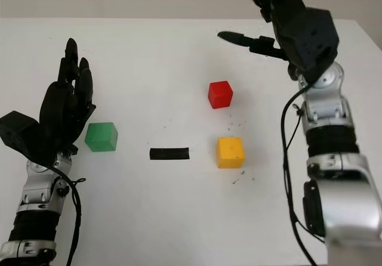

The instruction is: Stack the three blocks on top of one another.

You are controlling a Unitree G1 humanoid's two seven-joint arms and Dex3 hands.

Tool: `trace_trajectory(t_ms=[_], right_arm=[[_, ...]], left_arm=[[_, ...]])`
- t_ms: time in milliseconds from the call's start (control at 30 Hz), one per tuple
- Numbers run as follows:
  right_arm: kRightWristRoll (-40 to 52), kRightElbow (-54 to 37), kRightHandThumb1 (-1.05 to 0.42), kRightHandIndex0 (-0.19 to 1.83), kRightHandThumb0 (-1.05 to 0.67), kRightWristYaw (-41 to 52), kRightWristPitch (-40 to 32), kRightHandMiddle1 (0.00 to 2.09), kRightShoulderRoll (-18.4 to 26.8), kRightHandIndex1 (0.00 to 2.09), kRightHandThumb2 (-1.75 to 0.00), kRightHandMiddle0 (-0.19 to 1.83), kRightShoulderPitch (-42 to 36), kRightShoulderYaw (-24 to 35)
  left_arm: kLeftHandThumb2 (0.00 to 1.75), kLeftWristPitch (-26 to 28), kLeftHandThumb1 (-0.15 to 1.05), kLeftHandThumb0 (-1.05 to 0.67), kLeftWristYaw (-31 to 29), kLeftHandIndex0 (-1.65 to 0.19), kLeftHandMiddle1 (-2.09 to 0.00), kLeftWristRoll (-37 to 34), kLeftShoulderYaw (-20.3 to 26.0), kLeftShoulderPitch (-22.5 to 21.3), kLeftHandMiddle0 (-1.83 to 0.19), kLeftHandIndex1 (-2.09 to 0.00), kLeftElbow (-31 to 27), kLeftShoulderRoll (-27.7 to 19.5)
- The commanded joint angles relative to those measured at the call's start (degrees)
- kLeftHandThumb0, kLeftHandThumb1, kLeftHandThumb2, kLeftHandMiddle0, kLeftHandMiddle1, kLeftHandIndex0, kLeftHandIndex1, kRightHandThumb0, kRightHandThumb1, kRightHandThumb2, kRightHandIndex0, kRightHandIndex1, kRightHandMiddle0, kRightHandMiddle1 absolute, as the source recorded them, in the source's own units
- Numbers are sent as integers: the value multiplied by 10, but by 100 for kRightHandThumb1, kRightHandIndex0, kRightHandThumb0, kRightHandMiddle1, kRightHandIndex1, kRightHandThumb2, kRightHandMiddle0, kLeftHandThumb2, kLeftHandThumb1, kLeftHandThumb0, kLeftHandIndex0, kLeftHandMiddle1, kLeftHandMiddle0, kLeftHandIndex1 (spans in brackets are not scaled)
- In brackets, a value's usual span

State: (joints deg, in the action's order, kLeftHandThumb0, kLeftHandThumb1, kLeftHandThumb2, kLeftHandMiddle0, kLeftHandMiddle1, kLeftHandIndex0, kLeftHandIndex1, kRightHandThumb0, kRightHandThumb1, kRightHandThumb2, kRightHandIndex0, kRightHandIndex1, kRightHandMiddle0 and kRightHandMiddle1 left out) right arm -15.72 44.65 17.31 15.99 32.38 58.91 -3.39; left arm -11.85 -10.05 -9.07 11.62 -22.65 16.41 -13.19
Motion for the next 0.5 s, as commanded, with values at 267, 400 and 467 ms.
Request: trace_trajectory(t_ms=[267,400,467], right_arm=[[-130,142,-73,15,-65,4,81,19,20,5,-6,27,91,-118],[-167,173,-75,12,-63,-12,114,15,20,4,-6,26,94,-153],[-191,178,-76,11,-66,-25,111,13,17,3,-6,27,98,-173]], left_arm=[[59,-6,105,-71,-2,19,0,0,3,14,19,0,-18,-5],[58,0,105,-72,-1,19,0,0,4,13,19,0,-21,-7],[59,1,105,-72,-3,19,0,-2,4,13,19,0,-21,-7]])
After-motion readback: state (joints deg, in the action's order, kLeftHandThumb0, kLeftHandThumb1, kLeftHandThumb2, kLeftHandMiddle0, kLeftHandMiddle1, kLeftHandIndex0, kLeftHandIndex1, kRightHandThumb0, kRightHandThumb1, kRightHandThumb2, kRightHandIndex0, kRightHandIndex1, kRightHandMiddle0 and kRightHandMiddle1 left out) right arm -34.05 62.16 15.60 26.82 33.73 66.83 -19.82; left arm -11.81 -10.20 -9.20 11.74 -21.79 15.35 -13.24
